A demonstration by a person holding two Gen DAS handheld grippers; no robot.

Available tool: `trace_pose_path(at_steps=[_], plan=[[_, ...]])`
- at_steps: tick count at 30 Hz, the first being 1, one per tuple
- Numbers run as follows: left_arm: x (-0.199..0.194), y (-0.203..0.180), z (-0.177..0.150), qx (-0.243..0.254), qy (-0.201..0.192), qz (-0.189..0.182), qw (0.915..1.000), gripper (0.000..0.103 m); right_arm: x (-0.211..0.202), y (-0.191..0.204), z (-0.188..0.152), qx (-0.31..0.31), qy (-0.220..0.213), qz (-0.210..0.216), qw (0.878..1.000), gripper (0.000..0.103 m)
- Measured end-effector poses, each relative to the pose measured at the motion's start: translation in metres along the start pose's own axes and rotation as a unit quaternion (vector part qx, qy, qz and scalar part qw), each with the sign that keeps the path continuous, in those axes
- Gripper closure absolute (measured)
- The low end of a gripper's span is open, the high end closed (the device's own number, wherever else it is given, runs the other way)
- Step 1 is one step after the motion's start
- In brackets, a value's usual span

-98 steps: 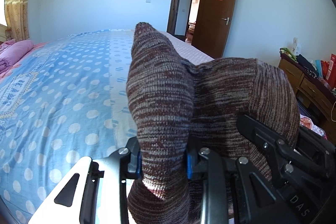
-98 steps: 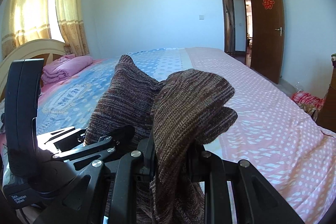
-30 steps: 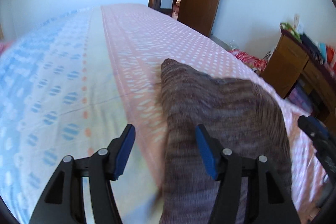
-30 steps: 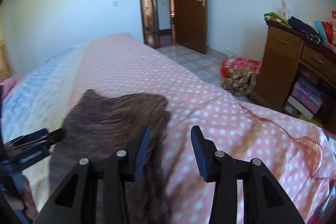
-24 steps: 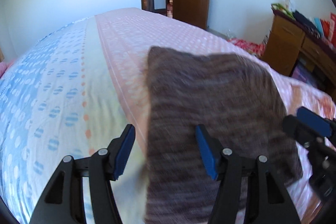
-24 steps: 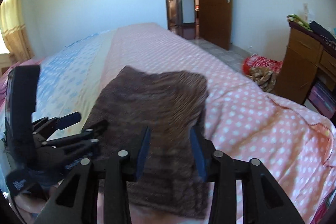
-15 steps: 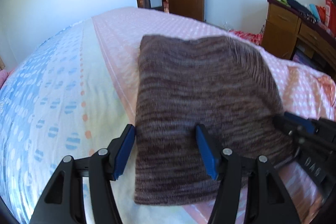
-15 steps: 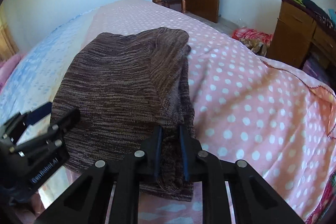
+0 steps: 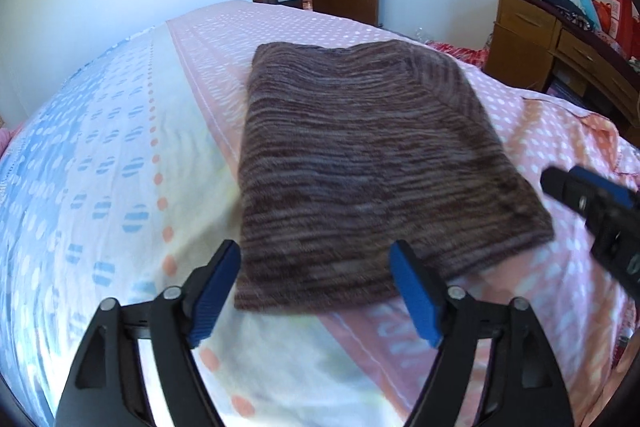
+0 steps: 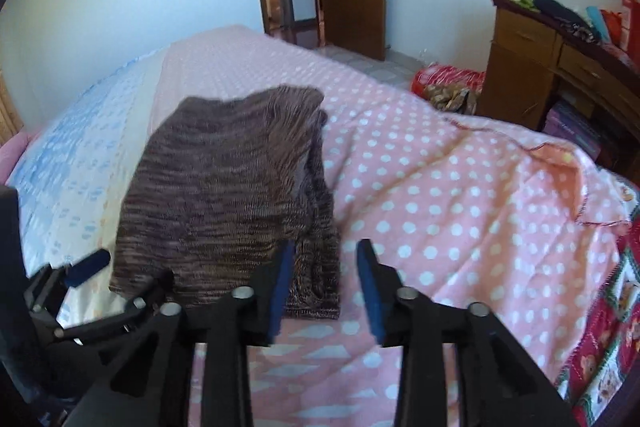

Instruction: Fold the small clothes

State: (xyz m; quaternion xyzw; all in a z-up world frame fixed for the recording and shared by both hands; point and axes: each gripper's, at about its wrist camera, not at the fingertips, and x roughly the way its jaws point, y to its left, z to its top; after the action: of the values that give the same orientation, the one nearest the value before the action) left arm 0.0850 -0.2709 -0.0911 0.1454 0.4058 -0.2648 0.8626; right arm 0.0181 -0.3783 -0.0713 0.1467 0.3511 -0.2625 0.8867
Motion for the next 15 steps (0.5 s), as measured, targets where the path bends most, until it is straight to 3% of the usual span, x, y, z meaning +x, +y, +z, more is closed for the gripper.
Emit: trace_pose_path(at_steps=[4, 10, 15], plan=[[-0.007, -0.007, -0.005, 0.01, 0.003, -0.002, 0.9999, 0.023, -0.02, -0.006, -0.005, -0.003, -0.015, 0.002, 1.0, 0.05], [-0.019, -0.015, -0.016, 0.002, 0.025, -0.042, 0.9988, 0.023, -0.031, -0.016, -0.018, -0.011, 0.012, 0.004, 1.0, 0.044], [-0.033, -0.019, -0.029, 0.004, 0.037, -0.042, 0.9984, 0.023, -0.047, -0.023, -0.031, -0.032, 0.021, -0.003, 0.999, 0.042]])
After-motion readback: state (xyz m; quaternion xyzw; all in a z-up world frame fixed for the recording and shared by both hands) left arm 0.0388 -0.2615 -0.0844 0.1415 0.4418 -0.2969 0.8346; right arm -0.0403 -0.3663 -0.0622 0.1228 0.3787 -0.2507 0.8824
